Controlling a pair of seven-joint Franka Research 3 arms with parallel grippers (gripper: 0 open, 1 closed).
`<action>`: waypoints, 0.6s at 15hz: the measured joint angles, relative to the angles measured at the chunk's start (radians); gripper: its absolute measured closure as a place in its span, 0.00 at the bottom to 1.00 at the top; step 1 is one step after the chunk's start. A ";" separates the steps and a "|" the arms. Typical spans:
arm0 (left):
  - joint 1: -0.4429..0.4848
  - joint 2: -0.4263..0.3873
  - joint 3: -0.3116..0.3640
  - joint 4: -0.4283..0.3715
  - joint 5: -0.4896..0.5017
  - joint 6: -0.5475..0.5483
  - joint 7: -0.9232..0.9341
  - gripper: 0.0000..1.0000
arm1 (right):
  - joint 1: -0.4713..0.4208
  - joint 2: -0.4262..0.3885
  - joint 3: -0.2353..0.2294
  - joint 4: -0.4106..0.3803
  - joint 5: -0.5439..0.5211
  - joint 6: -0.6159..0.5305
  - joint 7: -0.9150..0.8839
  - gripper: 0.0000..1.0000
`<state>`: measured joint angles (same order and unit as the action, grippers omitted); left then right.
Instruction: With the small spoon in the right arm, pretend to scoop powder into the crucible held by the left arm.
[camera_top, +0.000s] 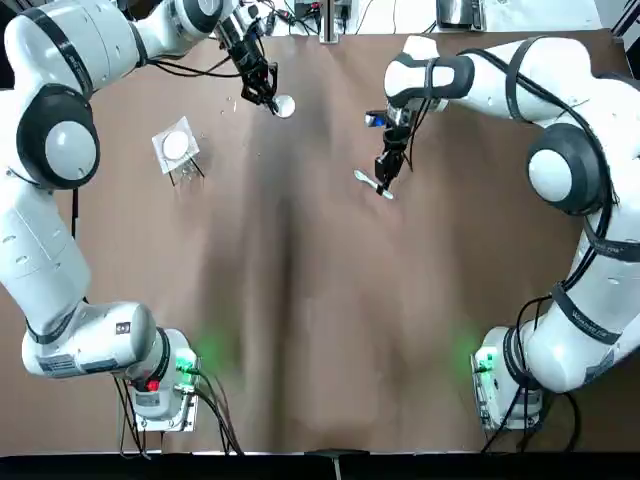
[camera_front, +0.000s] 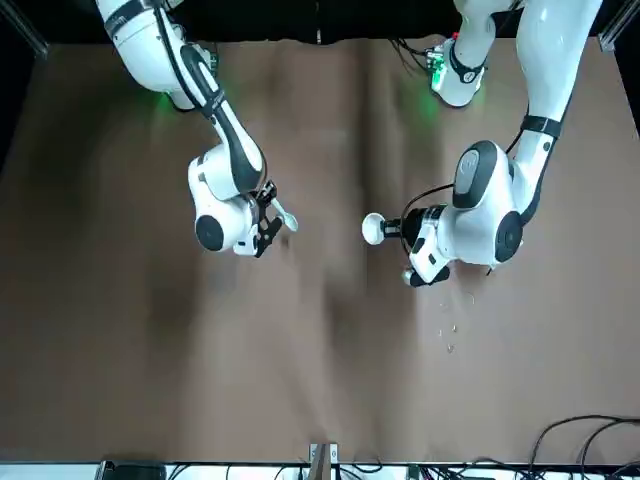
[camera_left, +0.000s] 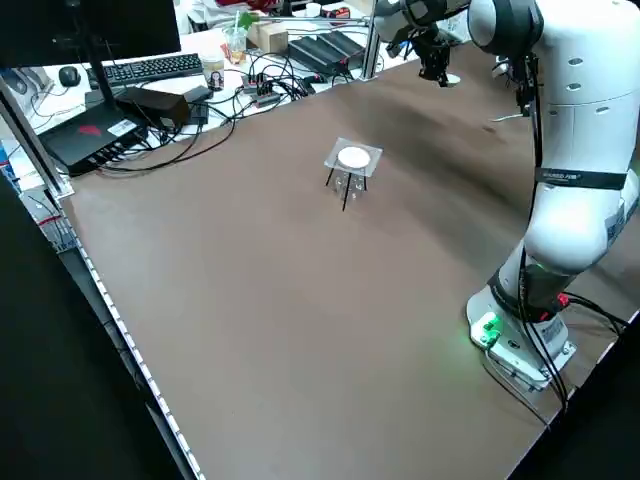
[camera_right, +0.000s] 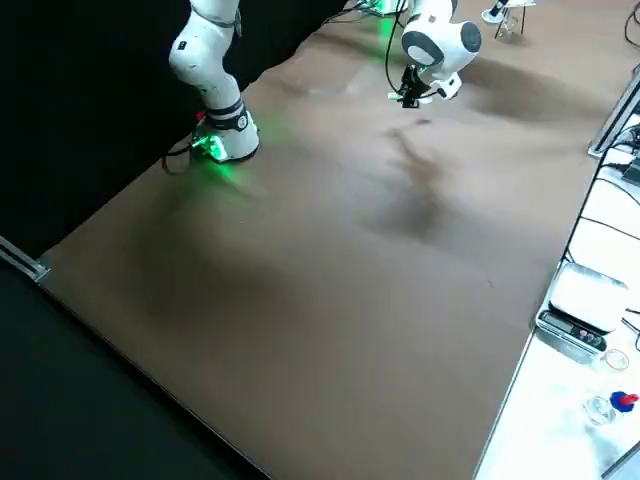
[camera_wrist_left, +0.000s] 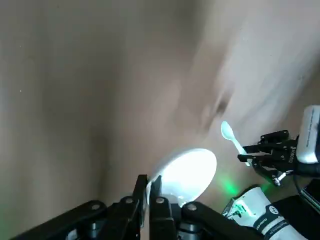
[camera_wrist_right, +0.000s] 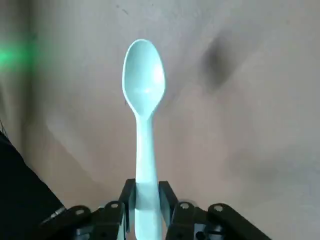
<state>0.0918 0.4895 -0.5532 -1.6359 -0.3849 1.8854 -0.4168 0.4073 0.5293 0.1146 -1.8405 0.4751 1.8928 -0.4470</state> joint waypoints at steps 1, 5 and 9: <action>0.000 0.002 0.000 0.000 0.000 0.000 0.000 0.95 | 0.013 0.021 0.000 0.021 0.015 0.008 0.079 0.75; 0.000 0.003 0.000 0.000 0.000 0.000 0.000 0.95 | 0.031 0.064 -0.009 0.079 0.005 0.030 0.173 0.75; 0.000 0.004 0.000 0.000 0.000 0.000 0.000 0.95 | 0.029 0.084 -0.040 0.081 -0.040 0.077 0.180 0.75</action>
<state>0.0918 0.4931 -0.5529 -1.6359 -0.3849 1.8854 -0.4168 0.4361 0.6135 0.0744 -1.7596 0.4348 1.9696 -0.2675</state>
